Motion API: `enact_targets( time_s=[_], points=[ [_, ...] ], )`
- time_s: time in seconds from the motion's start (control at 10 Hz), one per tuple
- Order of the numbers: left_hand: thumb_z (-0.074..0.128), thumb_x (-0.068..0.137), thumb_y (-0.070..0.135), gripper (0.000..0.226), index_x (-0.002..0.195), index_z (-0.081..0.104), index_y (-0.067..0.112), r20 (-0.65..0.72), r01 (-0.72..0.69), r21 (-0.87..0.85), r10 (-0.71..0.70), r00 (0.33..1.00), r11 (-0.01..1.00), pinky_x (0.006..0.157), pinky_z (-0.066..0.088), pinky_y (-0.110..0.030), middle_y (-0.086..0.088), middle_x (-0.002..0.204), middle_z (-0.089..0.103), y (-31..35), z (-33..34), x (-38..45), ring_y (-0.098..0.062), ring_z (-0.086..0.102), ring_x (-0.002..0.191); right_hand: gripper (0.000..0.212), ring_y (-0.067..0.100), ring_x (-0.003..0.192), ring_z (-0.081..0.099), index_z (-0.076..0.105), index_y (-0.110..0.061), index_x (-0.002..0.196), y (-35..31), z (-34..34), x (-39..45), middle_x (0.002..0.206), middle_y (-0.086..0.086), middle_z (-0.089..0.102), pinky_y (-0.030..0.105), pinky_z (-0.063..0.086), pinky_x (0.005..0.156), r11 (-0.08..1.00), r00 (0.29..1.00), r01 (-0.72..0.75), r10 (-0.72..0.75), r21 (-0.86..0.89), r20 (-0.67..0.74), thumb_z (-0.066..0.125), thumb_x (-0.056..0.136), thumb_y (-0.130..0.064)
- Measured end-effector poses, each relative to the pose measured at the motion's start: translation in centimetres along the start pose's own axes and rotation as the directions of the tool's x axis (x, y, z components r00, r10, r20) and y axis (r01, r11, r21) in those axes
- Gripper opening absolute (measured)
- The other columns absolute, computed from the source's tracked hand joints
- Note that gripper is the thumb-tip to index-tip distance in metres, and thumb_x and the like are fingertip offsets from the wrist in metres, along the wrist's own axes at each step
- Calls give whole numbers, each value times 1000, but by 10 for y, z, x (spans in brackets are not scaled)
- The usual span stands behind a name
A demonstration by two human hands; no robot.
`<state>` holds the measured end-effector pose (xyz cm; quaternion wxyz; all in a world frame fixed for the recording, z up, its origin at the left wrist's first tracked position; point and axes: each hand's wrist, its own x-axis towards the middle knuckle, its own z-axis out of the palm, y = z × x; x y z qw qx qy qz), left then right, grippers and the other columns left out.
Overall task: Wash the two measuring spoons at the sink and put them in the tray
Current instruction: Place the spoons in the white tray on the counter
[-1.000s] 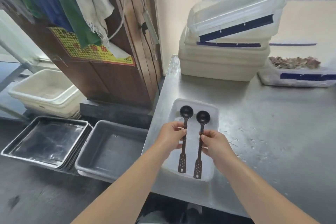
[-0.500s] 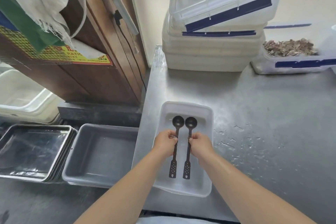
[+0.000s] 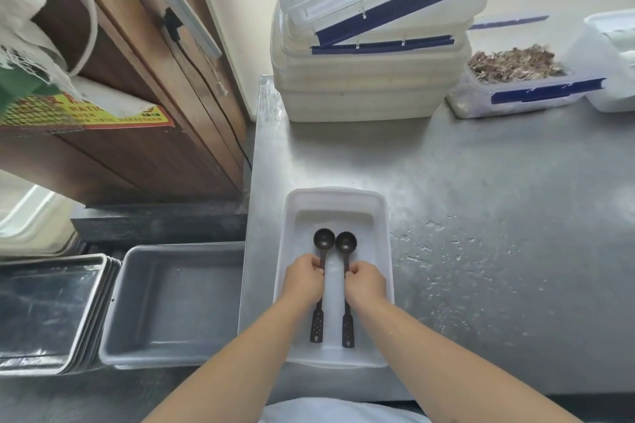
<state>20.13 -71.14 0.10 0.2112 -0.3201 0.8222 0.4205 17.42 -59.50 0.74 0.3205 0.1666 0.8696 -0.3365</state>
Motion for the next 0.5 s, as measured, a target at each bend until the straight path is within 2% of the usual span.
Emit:
enact_targets(
  time_s=[0.1,0.2,0.3,0.4,0.5],
  points=[
    [42,84,9,19,90,59,16,-21,-2,60,3,1000,998,62,44,-28,-3,87,63,1,2,-3,-18,56,74,31,21,64,45,40,-17,61,1,1,-1,71,3,51,26,27,45,1000,999,11,-12,-23,-30,43,90,-5],
    [42,85,8,23,98,59,16,-64,0,95,6,998,995,64,46,-30,-4,92,63,3,4,-5,-21,59,78,26,22,70,49,49,-15,67,2,3,-1,76,5,56,28,31,49,1000,998,23,-24,-21,-53,43,91,-5],
    [43,84,8,24,100,58,18,-105,-1,139,15,994,990,65,45,-31,-3,94,63,7,4,-11,-24,59,82,21,22,78,53,62,-10,97,2,5,-5,97,8,65,28,37,60,999,995,34,-34,5,-94,43,91,-5],
    [42,84,7,24,100,56,19,-122,10,148,8,993,989,65,48,-33,-3,95,61,7,5,-14,-24,59,80,23,23,84,56,60,-7,106,7,7,-6,101,8,63,30,44,67,997,987,81,-79,5,-141,42,93,-4],
    [44,85,9,23,104,55,15,-155,-7,143,29,988,990,71,52,-40,-6,104,58,10,5,-17,-26,59,84,30,24,98,57,54,-7,124,8,8,-9,114,7,58,31,47,81,993,983,107,-99,44,-154,45,95,-8]
  ],
)
